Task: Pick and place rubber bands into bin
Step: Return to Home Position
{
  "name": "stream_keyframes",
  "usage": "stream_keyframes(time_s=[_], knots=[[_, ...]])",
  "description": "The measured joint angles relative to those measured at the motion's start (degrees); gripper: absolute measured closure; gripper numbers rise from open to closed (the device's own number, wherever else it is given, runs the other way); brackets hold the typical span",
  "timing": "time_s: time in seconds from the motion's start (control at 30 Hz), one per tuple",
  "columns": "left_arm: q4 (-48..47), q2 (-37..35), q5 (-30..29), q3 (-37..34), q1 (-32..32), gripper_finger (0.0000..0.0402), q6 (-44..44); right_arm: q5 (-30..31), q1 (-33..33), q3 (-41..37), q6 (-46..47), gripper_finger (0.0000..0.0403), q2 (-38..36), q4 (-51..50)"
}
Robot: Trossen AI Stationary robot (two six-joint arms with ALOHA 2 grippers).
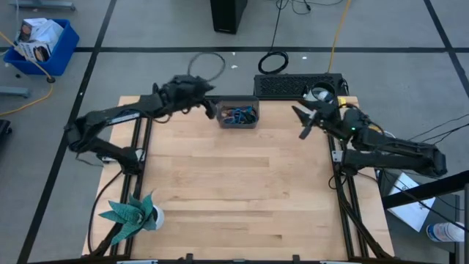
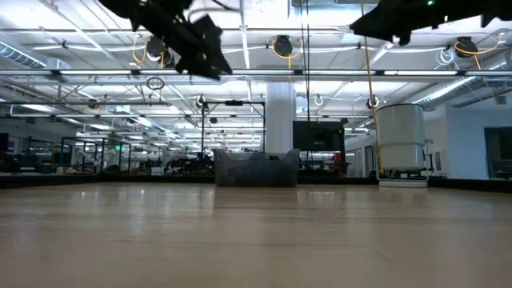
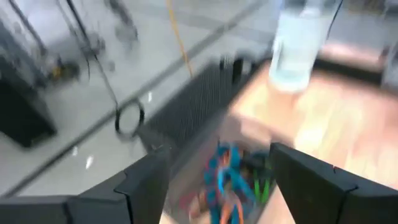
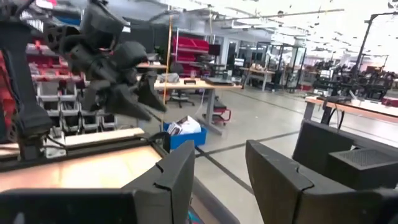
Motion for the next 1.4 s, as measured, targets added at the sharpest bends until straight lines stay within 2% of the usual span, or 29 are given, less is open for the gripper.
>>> stream_keyframes(time_s=[0.1,0.27,0.4,0.6,0.8,0.93,1.2,1.4], knots=[[3.3,-3.5,2.5,-1.0,0.8,0.0117,1.1,0.0,0.0,0.0,1.1,0.0261,-3.2,-2.4],[-3.8,-10.3,8.8,-1.2,1.8,0.0119,1.2,-0.2,0.0,0.0,2.2,0.0261,-8.0,-9.6],[-4.9,-18.4,11.8,-1.9,2.1,0.0121,1.3,-0.2,0.0,0.0,4.0,0.0261,-12.7,-15.7],[-3.9,-32.2,12.3,-10.8,2.1,0.0121,-0.9,-0.3,0.0,-0.1,5.5,0.0261,-16.7,-22.1],[2.3,-45.9,12.7,-23.2,2.0,0.0121,-5.3,-0.8,0.0,-4.8,5.4,0.0261,-19.4,-18.0],[2.5,-53.5,12.8,-29.1,2.0,0.0121,-8.0,-3.4,0.0,-8.4,5.1,0.0261,-22.0,-14.2],[1.5,-67.4,11.5,-35.7,2.0,0.0121,-9.8,-3.3,0.0,-11.4,5.9,0.0261,-30.3,-14.1],[1.3,-72.8,9.8,-40.6,2.0,0.0121,-11.6,-3.2,0.0,-15.1,8.4,0.0261,-33.3,-12.9]])
